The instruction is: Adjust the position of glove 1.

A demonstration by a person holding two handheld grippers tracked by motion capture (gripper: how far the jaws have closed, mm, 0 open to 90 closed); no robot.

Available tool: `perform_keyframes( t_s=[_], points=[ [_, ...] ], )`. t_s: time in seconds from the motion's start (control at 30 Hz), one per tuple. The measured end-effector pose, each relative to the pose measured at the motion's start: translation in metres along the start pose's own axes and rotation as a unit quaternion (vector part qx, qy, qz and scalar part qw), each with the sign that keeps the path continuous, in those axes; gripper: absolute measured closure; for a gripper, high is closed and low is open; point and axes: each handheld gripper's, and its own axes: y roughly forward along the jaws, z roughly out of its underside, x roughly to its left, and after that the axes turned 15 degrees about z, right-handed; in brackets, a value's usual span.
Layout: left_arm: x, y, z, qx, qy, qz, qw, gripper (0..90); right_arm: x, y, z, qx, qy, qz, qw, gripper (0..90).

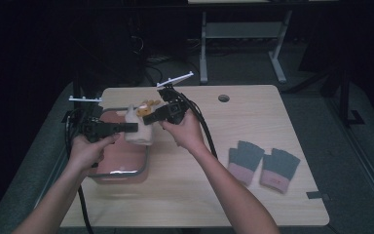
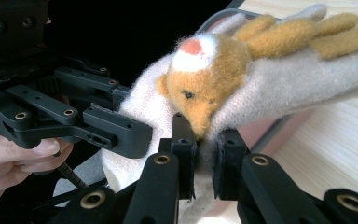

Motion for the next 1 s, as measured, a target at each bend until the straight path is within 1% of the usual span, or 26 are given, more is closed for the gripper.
perform_keyframes(
  t_s=[0.07,0.1,0.13,0.17,0.2,0.27,0.3,0.5,0.7,0.77,0.83,0.9,0.93,0.97,1.0],
  points=[
    [0.001,-0.006,0.0,0.001,0.002,-0.001,1.0,68.0,0.003,0.002,-0.002,0.003,0.002,-0.002,1.0,81.3],
    [0.001,-0.007,0.0,0.0,0.0,-0.001,1.0,68.0,0.006,0.005,-0.004,0.002,0.002,-0.007,1.0,81.2],
    [0.002,-0.01,-0.001,-0.001,-0.001,-0.001,1.0,68.0,0.006,0.005,-0.004,0.002,0.002,-0.007,1.0,81.2],
    [0.003,-0.012,-0.001,-0.001,-0.001,-0.002,1.0,68.0,0.007,0.007,-0.005,0.001,-0.002,-0.008,1.0,81.2],
    [0.004,-0.014,-0.001,-0.002,-0.001,0.0,1.0,68.0,0.008,0.008,-0.007,0.002,0.001,-0.012,0.9999,81.2],
    [0.004,-0.018,0.0,-0.003,-0.004,-0.003,1.0,68.0,0.011,0.011,-0.008,0.003,-0.002,-0.014,0.9999,81.2],
    [0.005,-0.02,0.001,-0.003,-0.003,-0.004,1.0,68.0,0.013,0.012,-0.01,0.003,-0.003,-0.015,0.9999,81.2],
    [0.011,-0.03,0.004,-0.01,-0.012,-0.011,0.9998,68.0,0.018,0.023,-0.014,0.008,-0.002,-0.022,0.9997,81.2],
    [0.017,-0.035,0.007,-0.016,-0.018,-0.015,0.9996,68.1,0.022,0.032,-0.018,0.017,-0.008,-0.024,0.9996,81.2],
    [0.02,-0.036,0.008,-0.016,-0.022,-0.02,0.9994,68.1,0.023,0.037,-0.018,0.019,-0.004,-0.025,0.9995,81.2],
    [0.022,-0.037,0.01,-0.015,-0.023,-0.023,0.9993,68.1,0.022,0.041,-0.018,0.019,-0.004,-0.028,0.9994,81.2],
    [0.024,-0.039,0.011,-0.016,-0.024,-0.027,0.9992,68.1,0.023,0.045,-0.018,0.025,-0.001,-0.031,0.9992,81.2],
    [0.025,-0.039,0.012,-0.018,-0.027,-0.028,0.9991,68.1,0.022,0.048,-0.018,0.022,-0.001,-0.032,0.9992,81.2],
    [0.026,-0.04,0.013,-0.018,-0.028,-0.029,0.999,68.1,0.023,0.05,-0.018,0.026,0.003,-0.033,0.9991,81.2],
    [0.027,-0.041,0.014,-0.018,-0.029,-0.03,0.999,68.1,0.023,0.051,-0.019,0.03,0.001,-0.033,0.999,81.2]
  ],
)
